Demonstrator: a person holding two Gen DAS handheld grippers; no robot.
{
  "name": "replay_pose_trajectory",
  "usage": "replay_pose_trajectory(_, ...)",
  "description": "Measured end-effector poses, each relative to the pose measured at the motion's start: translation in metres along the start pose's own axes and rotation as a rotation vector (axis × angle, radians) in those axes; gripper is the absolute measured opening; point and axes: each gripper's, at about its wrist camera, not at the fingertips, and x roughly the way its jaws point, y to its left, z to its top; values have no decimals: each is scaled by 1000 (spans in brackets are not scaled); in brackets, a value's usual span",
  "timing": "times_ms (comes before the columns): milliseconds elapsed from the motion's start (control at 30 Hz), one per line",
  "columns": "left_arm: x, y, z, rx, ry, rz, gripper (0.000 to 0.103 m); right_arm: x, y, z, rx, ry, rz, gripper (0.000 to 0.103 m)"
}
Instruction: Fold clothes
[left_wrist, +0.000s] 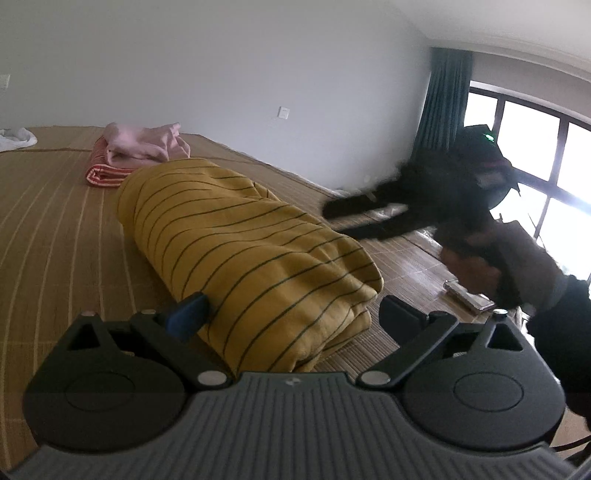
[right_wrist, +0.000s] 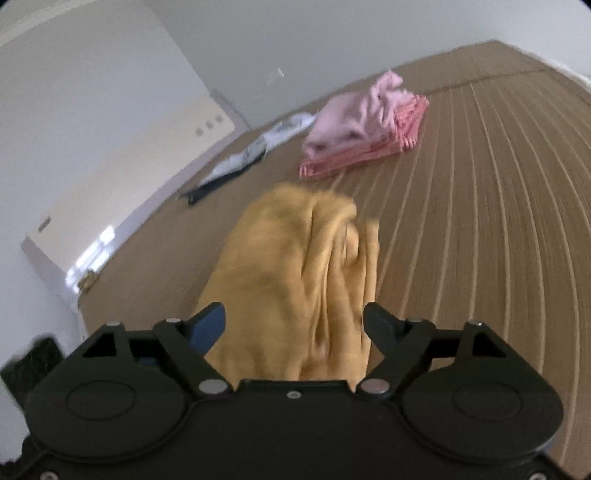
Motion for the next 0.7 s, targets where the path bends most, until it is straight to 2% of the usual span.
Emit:
replay_pose_trajectory(67, 0, 0, 0, -2, -1, 1, 101, 5, 7, -12, -30, 45, -20, 74)
replay_pose_trajectory(100, -1, 0, 0, -9, -3, 1, 101, 9, 11, -17, -51, 68, -31, 50)
replay_pose_trajectory(133, -1, 1, 0, -16, -5, 1, 101, 13, 15, -22, -72, 91, -40, 31)
replay_pose_trajectory(200, -3, 4, 1, -36, -10, 18, 101, 13, 18, -29, -57, 96, -21, 27)
replay_pose_trajectory(233, -4, 6, 1, -46, -14, 33, 101, 11, 15, -29, -15, 90, 24, 25)
replay_pose_trajectory(300, -7, 12, 1, -86, -18, 39, 101, 3, 5, -30, 88, 76, 141, 25)
replay_pose_trajectory(333, -8, 16, 1, -118, -23, 28, 101, 3, 0, -33, 124, 80, 166, 25)
replay_pose_trajectory(433, -11, 25, 2, -193, -48, -2, 101, 13, -11, -44, 173, 122, 137, 24)
replay_pose_trajectory(500, -15, 30, 3, -222, -71, -9, 101, 15, -6, -45, 139, 129, 112, 24)
replay_pose_trajectory(567, -18, 35, 5, -250, -84, -10, 101, 15, 6, -41, 65, 144, 73, 29)
replay_pose_trajectory(667, -23, 44, 9, -309, -94, -23, 101, 7, 22, -29, -19, 144, 36, 55)
replay_pose_trajectory(700, -25, 47, 11, -331, -97, -30, 101, 2, 25, -26, -30, 127, 31, 73)
